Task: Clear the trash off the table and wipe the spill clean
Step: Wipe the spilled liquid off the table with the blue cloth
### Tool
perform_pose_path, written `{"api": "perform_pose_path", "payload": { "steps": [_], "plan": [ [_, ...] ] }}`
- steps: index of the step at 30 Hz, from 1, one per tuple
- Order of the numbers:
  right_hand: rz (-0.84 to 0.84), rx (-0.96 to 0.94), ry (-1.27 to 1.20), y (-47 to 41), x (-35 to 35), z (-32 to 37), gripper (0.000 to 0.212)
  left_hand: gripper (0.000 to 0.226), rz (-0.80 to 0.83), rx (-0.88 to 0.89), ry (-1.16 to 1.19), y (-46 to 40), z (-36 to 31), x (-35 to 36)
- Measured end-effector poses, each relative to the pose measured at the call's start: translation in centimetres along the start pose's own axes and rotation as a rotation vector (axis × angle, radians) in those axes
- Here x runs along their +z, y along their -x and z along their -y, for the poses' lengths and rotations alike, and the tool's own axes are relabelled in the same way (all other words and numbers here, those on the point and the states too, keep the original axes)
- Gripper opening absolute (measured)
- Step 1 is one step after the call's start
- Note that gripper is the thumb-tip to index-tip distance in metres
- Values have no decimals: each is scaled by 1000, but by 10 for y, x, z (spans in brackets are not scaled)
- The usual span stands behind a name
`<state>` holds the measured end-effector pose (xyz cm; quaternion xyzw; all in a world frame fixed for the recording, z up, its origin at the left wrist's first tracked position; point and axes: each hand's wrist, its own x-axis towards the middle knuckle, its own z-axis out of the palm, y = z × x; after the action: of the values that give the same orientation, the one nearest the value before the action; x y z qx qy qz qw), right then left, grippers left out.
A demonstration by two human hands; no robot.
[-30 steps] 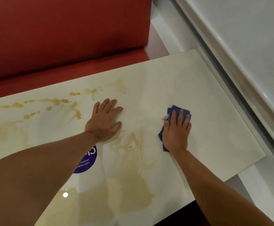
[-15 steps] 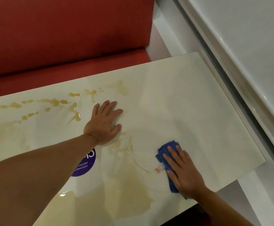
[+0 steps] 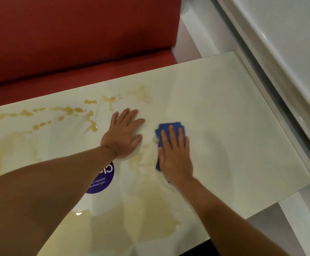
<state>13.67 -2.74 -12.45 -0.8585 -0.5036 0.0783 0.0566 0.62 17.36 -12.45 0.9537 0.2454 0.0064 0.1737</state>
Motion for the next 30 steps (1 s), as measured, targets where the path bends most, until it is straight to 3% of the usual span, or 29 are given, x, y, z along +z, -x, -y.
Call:
{"api": "perform_pose_path", "payload": {
  "steps": [3,7,9,13,16,18,21,24,30],
  "plan": [
    [95,-180,-3,68,1,5,57,60,-6,3,1,0,1,1],
    [147,-399,35,128,-11,-68,58,58,-10,-7,15,0,-1,0],
    [176,-372,49,122,-22,-110,60,57,-12,-6,18,0,0,-1],
    [135,-104,-14,62,-34,-148,57,57,-9,-10,11,0,0,0],
    [69,116,12,5,-29,-125,59,56,1,-2,-2,0,0,0],
    [51,158,35,-18,-20,-90,59,57,-1,-5,-11,-1,0,1],
    [-1,38,27,-12,-6,-30,57,58,-7,-1,-3,-1,1,2],
    [67,-122,3,45,2,9,57,58,-26,7,21,-1,1,3],
    [127,-282,-37,143,-5,-51,54,57,-41,1,22,-1,1,2]
  ]
}}
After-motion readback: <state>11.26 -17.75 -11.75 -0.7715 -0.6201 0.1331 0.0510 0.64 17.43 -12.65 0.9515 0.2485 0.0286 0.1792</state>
